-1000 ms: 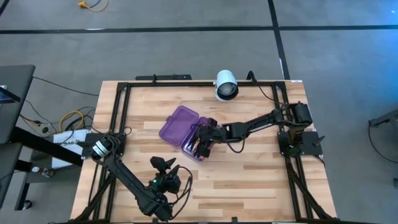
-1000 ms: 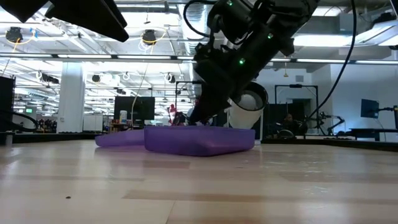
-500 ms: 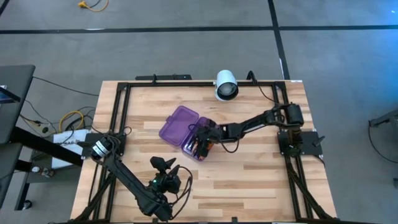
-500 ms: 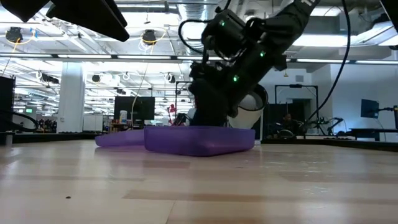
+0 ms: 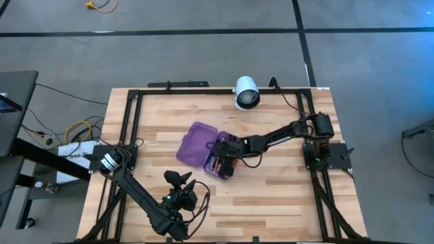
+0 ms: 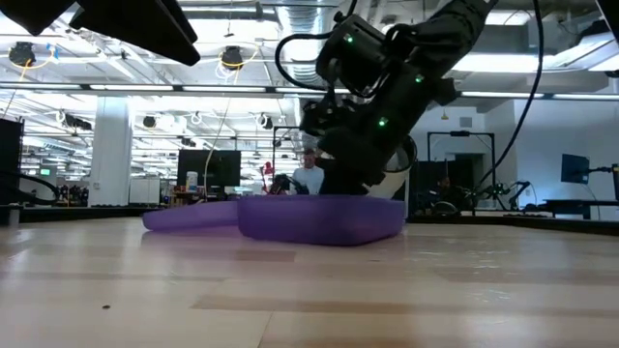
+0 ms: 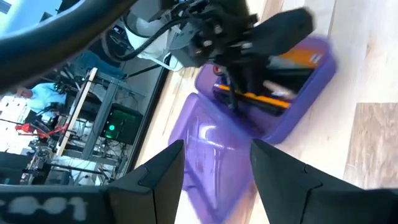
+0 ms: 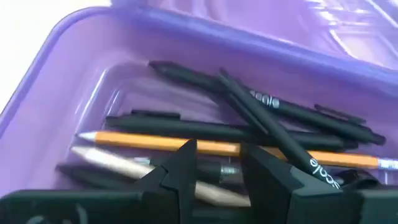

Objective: Pick & place school supplies into a supply box
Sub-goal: Close the purple supply box

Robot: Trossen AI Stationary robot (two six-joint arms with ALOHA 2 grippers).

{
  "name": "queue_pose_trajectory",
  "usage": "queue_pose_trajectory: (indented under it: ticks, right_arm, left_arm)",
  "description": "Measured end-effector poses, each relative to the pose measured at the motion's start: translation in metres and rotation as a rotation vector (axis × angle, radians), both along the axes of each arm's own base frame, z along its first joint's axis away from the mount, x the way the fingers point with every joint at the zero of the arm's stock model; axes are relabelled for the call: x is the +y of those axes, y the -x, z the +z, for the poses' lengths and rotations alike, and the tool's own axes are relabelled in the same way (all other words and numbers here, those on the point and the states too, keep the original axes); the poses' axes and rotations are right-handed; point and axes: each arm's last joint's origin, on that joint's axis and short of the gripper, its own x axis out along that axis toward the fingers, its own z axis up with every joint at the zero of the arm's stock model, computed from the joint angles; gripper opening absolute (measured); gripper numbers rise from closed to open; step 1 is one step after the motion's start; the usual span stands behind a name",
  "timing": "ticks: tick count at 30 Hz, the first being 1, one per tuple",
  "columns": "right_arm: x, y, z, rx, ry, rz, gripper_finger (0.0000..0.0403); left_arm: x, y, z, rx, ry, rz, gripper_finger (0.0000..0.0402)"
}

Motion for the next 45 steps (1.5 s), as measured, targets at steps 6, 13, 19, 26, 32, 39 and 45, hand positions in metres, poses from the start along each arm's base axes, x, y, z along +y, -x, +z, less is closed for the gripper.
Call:
queue_pose_trajectory:
  ticks: [6, 13, 19, 26, 32, 39, 45]
  right_arm:
    - [0.021, 0.008, -0.003, 0.081, 0.029, 0.136, 0.0118]
    - [0.032, 0.012, 0.000, 0.087, 0.063, 0.212, 0.0118]
    - [0.030, 0.016, 0.022, 0.044, 0.072, 0.227, 0.0118]
    - [0.030, 0.027, 0.052, 0.023, 0.075, 0.231, 0.0118]
    - [0.038, 0.052, 0.071, 0.124, 0.096, 0.230, 0.0118]
    - [0.051, 0.089, 0.090, 0.251, 0.122, 0.223, 0.0118]
    - [0.053, 0.111, 0.091, 0.265, 0.108, 0.178, 0.0118]
  left_arm:
    - [0.000, 0.000, 0.000, 0.002, -0.002, -0.002, 0.0176]
    - [0.000, 0.000, 0.000, -0.001, -0.005, -0.004, 0.0176]
    - [0.000, 0.000, 0.000, 0.000, -0.005, -0.003, 0.0176]
    - [0.000, 0.000, 0.000, 0.004, -0.001, -0.001, 0.0176]
    - [0.013, 0.013, -0.027, 0.070, -0.062, 0.026, 0.0176]
    - [0.038, 0.038, -0.060, 0.013, -0.112, 0.089, 0.0176]
    - [0.039, 0.045, -0.059, -0.075, -0.103, 0.050, 0.0176]
